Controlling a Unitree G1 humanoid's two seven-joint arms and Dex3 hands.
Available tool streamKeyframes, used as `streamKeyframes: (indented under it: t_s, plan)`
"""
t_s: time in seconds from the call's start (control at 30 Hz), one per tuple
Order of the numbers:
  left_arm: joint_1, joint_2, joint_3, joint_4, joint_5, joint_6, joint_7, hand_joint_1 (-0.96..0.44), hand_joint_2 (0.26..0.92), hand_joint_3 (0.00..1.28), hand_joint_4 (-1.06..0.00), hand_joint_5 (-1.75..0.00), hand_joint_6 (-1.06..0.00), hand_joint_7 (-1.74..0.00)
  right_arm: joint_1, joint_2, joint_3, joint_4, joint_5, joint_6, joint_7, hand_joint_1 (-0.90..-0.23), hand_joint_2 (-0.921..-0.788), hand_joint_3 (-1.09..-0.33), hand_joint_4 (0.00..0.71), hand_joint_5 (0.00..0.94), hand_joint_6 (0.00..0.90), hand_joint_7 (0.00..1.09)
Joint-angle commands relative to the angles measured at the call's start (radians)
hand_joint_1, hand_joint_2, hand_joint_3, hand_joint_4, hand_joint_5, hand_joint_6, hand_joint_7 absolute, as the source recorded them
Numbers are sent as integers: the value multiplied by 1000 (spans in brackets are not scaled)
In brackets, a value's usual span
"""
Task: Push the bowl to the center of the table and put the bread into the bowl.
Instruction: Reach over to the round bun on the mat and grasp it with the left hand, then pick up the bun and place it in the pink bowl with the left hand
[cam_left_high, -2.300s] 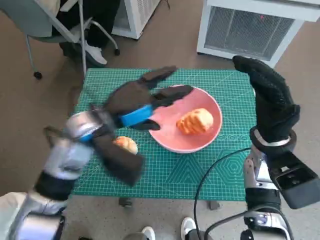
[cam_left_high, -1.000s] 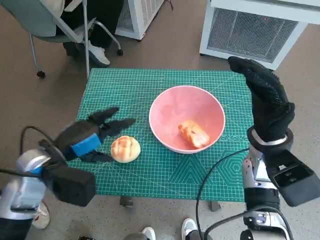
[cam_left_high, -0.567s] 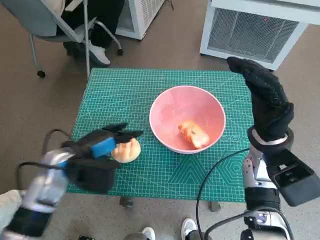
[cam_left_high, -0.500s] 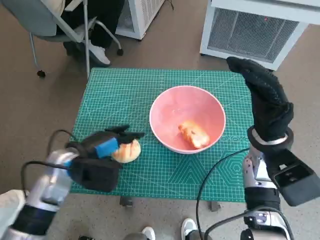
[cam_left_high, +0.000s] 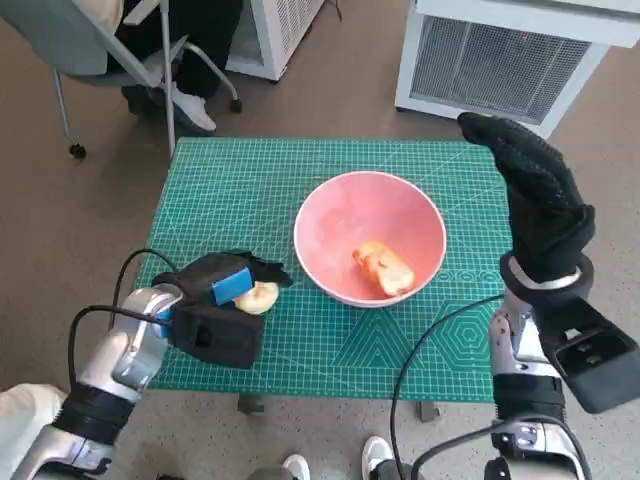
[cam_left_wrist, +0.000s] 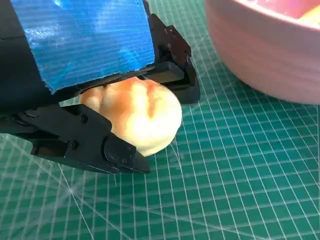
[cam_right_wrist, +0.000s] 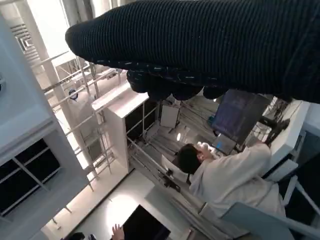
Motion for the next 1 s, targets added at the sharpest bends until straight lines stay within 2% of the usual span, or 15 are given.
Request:
streamKeyframes:
  t_s: [0.03, 0.27, 0.47, 0.67, 1.0]
  plan:
    - [11, 41, 77, -97, -48, -9, 6, 0, 919, 84, -670, -1152, -614, -1201, 18, -1, 0, 0, 1, 9, 3, -564, -921, -800, -1, 475, -1, 709]
    - [0, 46, 201, -306, -113, -1, 31, 2, 920, 113, -584, -1247, -628, -1195, 13, 0, -2, 3, 0, 8, 2, -562, -921, -800, -1, 477, -1, 710]
    - [-76, 28, 251, -412, -152, -38, 62, 2, 920, 114, -581, -1255, -625, -1194, 4, 4, -2, 17, -4, 4, 0, -559, -921, -800, -1, 477, -1, 710]
    - [-201, 3, 218, -411, -128, -101, 92, 1, 920, 122, -581, -1216, -610, -1248, -1, 9, 1, 20, -4, 7, -1, -558, -921, -801, -1, 477, -1, 708]
    - [-428, -93, 72, -209, -86, -226, 71, 1, 920, 121, -594, -1146, -606, -1306, -15, 19, 5, 23, -9, 15, -8, -566, -921, -803, -1, 477, -1, 709]
